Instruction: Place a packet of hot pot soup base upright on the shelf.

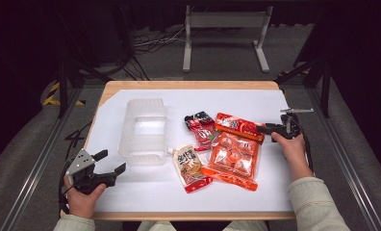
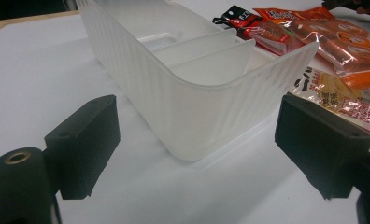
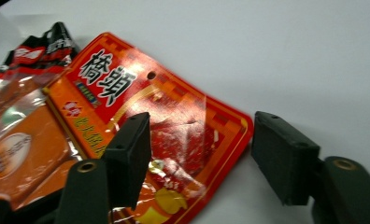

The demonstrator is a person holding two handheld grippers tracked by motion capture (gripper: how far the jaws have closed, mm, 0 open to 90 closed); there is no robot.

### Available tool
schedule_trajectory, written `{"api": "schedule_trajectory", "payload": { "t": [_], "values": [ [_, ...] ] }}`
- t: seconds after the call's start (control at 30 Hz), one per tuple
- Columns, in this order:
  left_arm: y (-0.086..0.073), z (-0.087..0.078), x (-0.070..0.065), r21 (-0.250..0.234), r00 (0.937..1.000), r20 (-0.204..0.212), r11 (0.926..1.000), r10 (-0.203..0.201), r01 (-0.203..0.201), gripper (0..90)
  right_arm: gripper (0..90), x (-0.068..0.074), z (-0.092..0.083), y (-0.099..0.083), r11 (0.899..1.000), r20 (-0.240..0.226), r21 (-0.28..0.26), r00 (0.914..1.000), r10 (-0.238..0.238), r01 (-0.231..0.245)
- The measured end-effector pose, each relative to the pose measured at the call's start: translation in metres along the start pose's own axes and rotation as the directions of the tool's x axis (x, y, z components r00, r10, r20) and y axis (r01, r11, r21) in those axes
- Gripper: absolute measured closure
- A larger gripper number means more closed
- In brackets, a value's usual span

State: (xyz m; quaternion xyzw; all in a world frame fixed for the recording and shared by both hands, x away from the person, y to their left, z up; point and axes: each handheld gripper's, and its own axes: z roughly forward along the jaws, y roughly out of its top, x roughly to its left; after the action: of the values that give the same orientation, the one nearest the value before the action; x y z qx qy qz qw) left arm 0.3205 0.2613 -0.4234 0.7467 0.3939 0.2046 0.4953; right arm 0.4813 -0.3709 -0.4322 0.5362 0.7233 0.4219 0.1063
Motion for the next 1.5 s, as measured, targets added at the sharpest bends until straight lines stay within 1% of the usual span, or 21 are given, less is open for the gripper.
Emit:
{"api": "schedule_trajectory", "payload": {
  "t": [0.03,0.1,0.2,0.3,0.33,0.43,0.53,0.63,0.73,0.77,0.8,0.87,1.0,1.07,1.13,1.23,1.27,1.3,1.33,1.4,1.5],
  "values": [
    [0.0,0.0,0.0,-0.001,1.0,0.001,1.0,-0.004,0.004,14.7,34.3,-0.004,0.0,0.0,1.0,-0.001,-0.012,0.9998,0.022,-0.022],
    [0.0,0.001,0.0,0.0,1.0,0.003,1.0,-0.002,0.002,14.7,36.3,-0.005,0.001,-0.001,0.999,-0.04,-0.005,0.9982,0.045,-0.045],
    [0.0,0.002,0.0,0.005,1.0,0.007,1.0,0.001,-0.001,14.7,38.2,-0.004,0.003,-0.002,0.999,-0.057,0.021,0.9978,0.032,-0.031],
    [0.0,0.003,0.0,0.007,1.0,0.009,1.0,0.0,0.0,14.7,39.9,-0.002,0.003,-0.001,0.999,-0.06,0.019,0.9978,0.027,-0.026],
    [0.0,0.003,0.0,0.003,1.0,0.009,1.0,-0.001,0.001,14.7,42.5,0.0,0.002,0.0,1.0,-0.076,0.012,0.9968,0.026,-0.025],
    [0.0,0.004,0.0,0.004,0.9999,0.01,1.0,0.0,0.0,14.7,45.9,0.004,-0.001,0.001,1.0,-0.102,0.003,0.9948,0.003,-0.002],
    [0.0,0.004,0.0,0.008,0.9999,0.012,1.0,0.003,-0.003,14.8,45.4,0.008,0.0,0.002,0.999,-0.12,0.004,0.9919,-0.041,0.042],
    [-0.001,0.004,-0.001,0.014,0.9999,0.008,0.9999,0.007,-0.007,14.9,47.1,0.011,0.0,0.004,0.995,-0.156,-0.016,0.9831,-0.096,0.095],
    [-0.003,0.002,-0.001,0.023,1.0,0.0,0.9997,0.008,-0.008,14.9,47.8,0.012,-0.001,0.006,0.993,-0.188,-0.032,0.9754,-0.115,0.111],
    [-0.003,0.002,-0.001,0.023,1.0,0.0,0.9997,0.008,-0.008,14.9,47.8,0.012,-0.001,0.006,0.993,-0.188,-0.032,0.9754,-0.115,0.111],
    [-0.005,-0.001,0.0,0.02,1.0,-0.006,0.9998,-0.006,0.006,14.8,48.8,0.012,0.002,0.007,0.992,-0.202,-0.027,0.9711,-0.128,0.125],
    [-0.005,-0.004,0.0,0.016,0.9999,-0.012,0.9998,-0.008,0.009,14.8,50.6,0.011,0.004,0.008,0.991,-0.22,-0.024,0.9667,-0.131,0.128],
    [-0.007,-0.006,0.0,0.023,0.9997,-0.02,0.9997,-0.011,0.012,14.9,57.9,0.019,0.0,0.011,0.979,-0.227,-0.036,0.9528,-0.201,0.198],
    [-0.007,-0.006,0.0,0.024,0.9997,-0.022,0.9996,-0.013,0.014,14.8,59.2,0.026,0.0,0.012,0.965,-0.202,-0.019,0.9444,-0.259,0.261],
    [-0.007,-0.006,0.0,0.021,0.9997,-0.022,0.9997,-0.012,0.013,14.8,59.5,0.03,0.003,0.012,0.955,-0.181,0.005,0.9399,-0.29,0.295],
    [-0.007,-0.006,-0.001,0.02,0.9997,-0.024,0.9998,-0.005,0.006,14.8,64.7,0.027,0.006,0.012,0.96,-0.201,0.009,0.9408,-0.273,0.28],
    [-0.007,-0.006,-0.001,0.02,0.9997,-0.024,0.9998,-0.005,0.006,14.8,69.5,0.026,0.007,0.011,0.96,-0.221,0.026,0.9378,-0.268,0.28],
    [-0.006,-0.006,-0.001,0.022,0.9997,-0.025,0.9997,-0.004,0.005,14.9,69.9,0.027,0.008,0.01,0.957,-0.227,0.036,0.935,-0.272,0.287],
    [-0.006,-0.006,-0.001,0.022,0.9997,-0.025,0.9997,-0.004,0.005,14.9,69.9,0.027,0.008,0.01,0.957,-0.227,0.036,0.935,-0.272,0.287],
    [-0.006,-0.005,-0.001,0.021,0.9997,-0.024,0.9998,-0.006,0.007,14.9,69.6,0.03,0.009,0.009,0.949,-0.223,0.053,0.9297,-0.293,0.312],
    [-0.005,-0.004,-0.002,0.018,0.9998,-0.021,0.9998,-0.004,0.004,14.9,70.3,0.033,0.014,0.008,0.943,-0.19,0.067,0.9321,-0.308,0.326]
  ]
}}
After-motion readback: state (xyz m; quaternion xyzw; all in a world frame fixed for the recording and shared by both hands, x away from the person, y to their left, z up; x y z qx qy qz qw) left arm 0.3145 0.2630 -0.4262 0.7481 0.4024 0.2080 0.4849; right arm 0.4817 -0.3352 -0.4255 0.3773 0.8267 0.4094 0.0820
